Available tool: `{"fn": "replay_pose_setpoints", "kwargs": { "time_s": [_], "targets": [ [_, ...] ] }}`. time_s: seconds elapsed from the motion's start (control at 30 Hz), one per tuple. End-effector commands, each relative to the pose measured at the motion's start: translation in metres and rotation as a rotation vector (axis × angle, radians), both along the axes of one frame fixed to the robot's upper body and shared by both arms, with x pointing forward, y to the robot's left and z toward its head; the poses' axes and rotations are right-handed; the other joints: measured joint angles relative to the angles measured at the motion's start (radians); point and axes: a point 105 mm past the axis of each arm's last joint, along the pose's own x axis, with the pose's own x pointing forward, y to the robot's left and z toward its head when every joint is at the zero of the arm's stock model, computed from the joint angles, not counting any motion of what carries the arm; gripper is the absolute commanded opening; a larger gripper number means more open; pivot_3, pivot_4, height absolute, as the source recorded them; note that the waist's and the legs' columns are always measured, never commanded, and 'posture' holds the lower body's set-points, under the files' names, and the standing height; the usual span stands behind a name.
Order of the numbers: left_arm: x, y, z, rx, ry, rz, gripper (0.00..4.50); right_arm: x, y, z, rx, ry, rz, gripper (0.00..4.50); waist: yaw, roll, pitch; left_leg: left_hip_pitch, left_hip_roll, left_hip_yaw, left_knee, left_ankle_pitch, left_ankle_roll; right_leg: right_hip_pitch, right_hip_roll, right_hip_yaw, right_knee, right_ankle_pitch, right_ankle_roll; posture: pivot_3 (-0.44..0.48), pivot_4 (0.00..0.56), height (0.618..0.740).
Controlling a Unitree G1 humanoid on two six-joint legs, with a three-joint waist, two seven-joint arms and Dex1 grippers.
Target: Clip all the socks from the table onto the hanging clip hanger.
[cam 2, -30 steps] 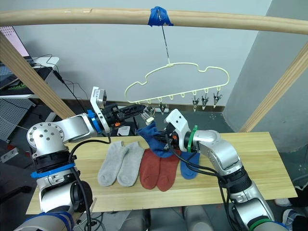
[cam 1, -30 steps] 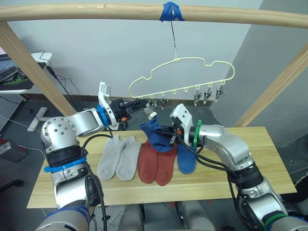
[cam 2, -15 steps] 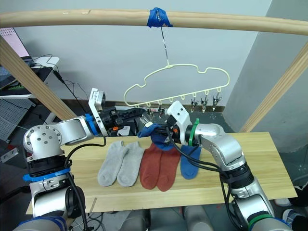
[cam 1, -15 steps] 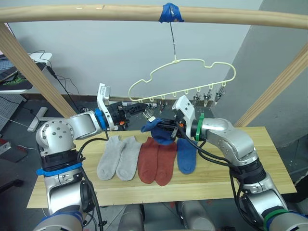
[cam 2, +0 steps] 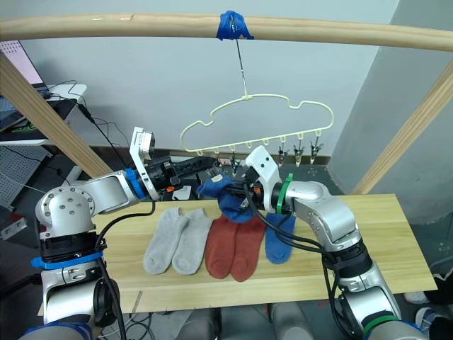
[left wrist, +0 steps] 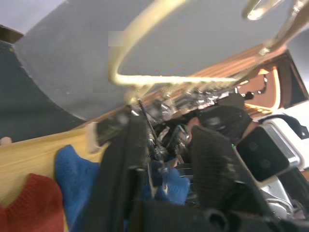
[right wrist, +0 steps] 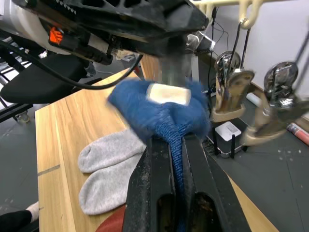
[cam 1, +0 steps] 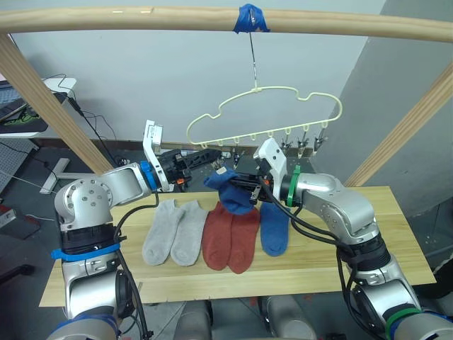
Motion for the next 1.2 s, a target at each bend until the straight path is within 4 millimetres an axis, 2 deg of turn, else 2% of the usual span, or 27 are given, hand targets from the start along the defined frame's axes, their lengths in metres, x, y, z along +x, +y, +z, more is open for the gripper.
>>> {"fn": "replay_pose_setpoints", "kwargs": {
  "time_s": [0.03, 0.2, 0.23, 0.3, 0.4, 0.63, 0.67, 0.7, 0.77, 0.83, 0.87, 0.97, 1.07, 1.17, 1.2],
  "targets": [
    [-0.005, -0.001, 0.015, 0.005, -0.069, -0.019, 2.74, -0.003, 0.002, 0.014, 0.026, -0.06, 0.014, 0.0, 0.0, 0.0, 0.0, 0.0, 0.0, 0.0, 0.0, 0.0, 0.0, 0.0, 0.0, 0.0, 0.0, 0.0, 0.0, -0.124, 0.191, 0.74],
    [-0.013, 0.019, 0.014, 0.071, -0.085, 0.04, 4.37, -0.006, 0.014, 0.004, 0.036, -0.03, 0.03, 0.0, -0.005, 0.0, 0.0, 0.0, 0.0, 0.0, 0.0, 0.0, 0.0, 0.0, 0.0, 0.0, 0.0, -0.001, 0.002, -0.115, 0.192, 0.74],
    [-0.017, 0.021, 0.012, 0.096, -0.087, 0.04, 4.48, -0.007, 0.016, 0.001, 0.039, -0.019, 0.034, 0.27, -0.006, 0.0, 0.0, 0.0, 0.0, 0.0, -0.001, 0.0, 0.0, 0.0, 0.0, 0.001, 0.0, -0.001, 0.002, -0.103, 0.192, 0.74],
    [-0.023, 0.022, 0.006, 0.154, -0.103, 0.041, 4.5, -0.007, 0.02, -0.004, 0.04, -0.001, 0.045, 0.76, -0.005, 0.0, 0.0, 0.0, 0.001, 0.0, -0.001, 0.0, 0.0, -0.001, 0.0, 0.0, 0.001, -0.001, 0.002, -0.091, 0.191, 0.74],
    [-0.023, 0.026, 0.001, 0.258, -0.182, 0.089, 4.5, -0.006, 0.022, -0.01, 0.029, 0.003, 0.046, 1.76, 0.001, 0.0, 0.0, 0.0, 0.001, 0.0, -0.001, 0.0, 0.0, -0.001, 0.0, 0.0, 0.001, -0.001, 0.001, -0.083, 0.192, 0.74],
    [-0.017, 0.027, 0.001, 0.359, -0.31, 0.171, 4.5, -0.008, -0.015, -0.026, -0.042, 0.005, 0.001, 4.27, 0.036, 0.0, 0.0, 0.0, 0.0, 0.001, 0.0, 0.0, 0.0, 0.0, 0.0, 0.0, -0.001, -0.001, 0.002, -0.071, 0.195, 0.74],
    [-0.017, 0.027, 0.0, 0.368, -0.315, 0.175, 4.5, -0.008, -0.018, -0.027, -0.049, 0.004, -0.003, 4.48, 0.037, 0.0, 0.0, 0.0, 0.0, 0.001, 0.0, 0.0, 0.0, 0.0, 0.0, 0.0, -0.001, -0.001, 0.002, -0.071, 0.195, 0.74],
    [-0.017, 0.027, 0.0, 0.372, -0.319, 0.177, 4.5, -0.009, -0.019, -0.028, -0.053, 0.003, -0.006, 4.48, 0.038, 0.0, 0.0, 0.0, 0.0, 0.001, 0.0, 0.0, 0.0, 0.0, 0.0, 0.0, -0.001, -0.001, 0.002, -0.071, 0.195, 0.74],
    [-0.019, 0.02, -0.012, 0.418, -0.38, 0.217, 4.5, -0.015, -0.046, -0.029, -0.082, -0.002, -0.038, 4.48, 0.041, 0.001, 0.001, 0.0, 0.0, 0.001, 0.0, 0.0, 0.0, -0.001, 0.0, 0.0, -0.001, -0.002, 0.002, -0.081, 0.199, 0.74],
    [-0.018, 0.018, -0.022, 0.487, -0.464, 0.278, 4.5, -0.019, -0.063, -0.022, -0.08, -0.017, -0.076, 4.48, 0.047, 0.001, 0.001, 0.0, 0.0, 0.001, -0.001, 0.0, 0.0, 0.0, -0.001, 0.001, -0.002, -0.002, 0.002, -0.091, 0.2, 0.74],
    [-0.017, 0.019, -0.025, 0.511, -0.499, 0.305, 4.5, -0.02, -0.066, -0.018, -0.068, -0.025, -0.09, 4.48, 0.048, 0.001, 0.001, 0.0, 0.0, 0.002, -0.001, 0.0, 0.0, 0.0, -0.001, 0.001, -0.003, -0.002, 0.001, -0.091, 0.2, 0.74],
    [-0.018, 0.014, -0.028, 0.441, -0.529, 0.326, 4.5, -0.025, -0.07, -0.008, -0.052, -0.037, -0.105, 4.48, 0.048, 0.001, 0.001, 0.0, 0.001, 0.003, -0.001, 0.0, 0.0, 0.0, 0.0, 0.002, -0.003, 0.0, -0.001, -0.105, 0.202, 0.74],
    [-0.012, 0.008, -0.028, 0.418, -0.585, 0.405, 3.94, -0.027, -0.074, 0.0, -0.037, -0.057, -0.137, 4.5, 0.049, 0.001, 0.001, 0.001, 0.001, 0.002, 0.0, 0.0, 0.0, 0.0, 0.001, 0.001, -0.002, -0.001, 0.0, -0.12, 0.202, 0.74],
    [-0.009, -0.002, -0.029, 0.406, -0.623, 0.445, 3.07, -0.029, -0.076, 0.007, -0.019, -0.074, -0.164, 4.5, 0.049, 0.001, 0.001, 0.001, 0.0, 0.003, 0.002, 0.0, 0.001, 0.001, 0.0, 0.002, -0.002, 0.0, 0.0, -0.129, 0.199, 0.74],
    [-0.009, -0.009, -0.03, 0.407, -0.638, 0.432, 3.07, -0.029, -0.077, 0.009, -0.012, -0.081, -0.174, 4.5, 0.049, 0.001, 0.001, 0.001, 0.0, 0.003, 0.002, 0.0, 0.001, 0.001, 0.0, 0.003, -0.003, 0.0, 0.0, -0.134, 0.199, 0.74]
  ]
}}
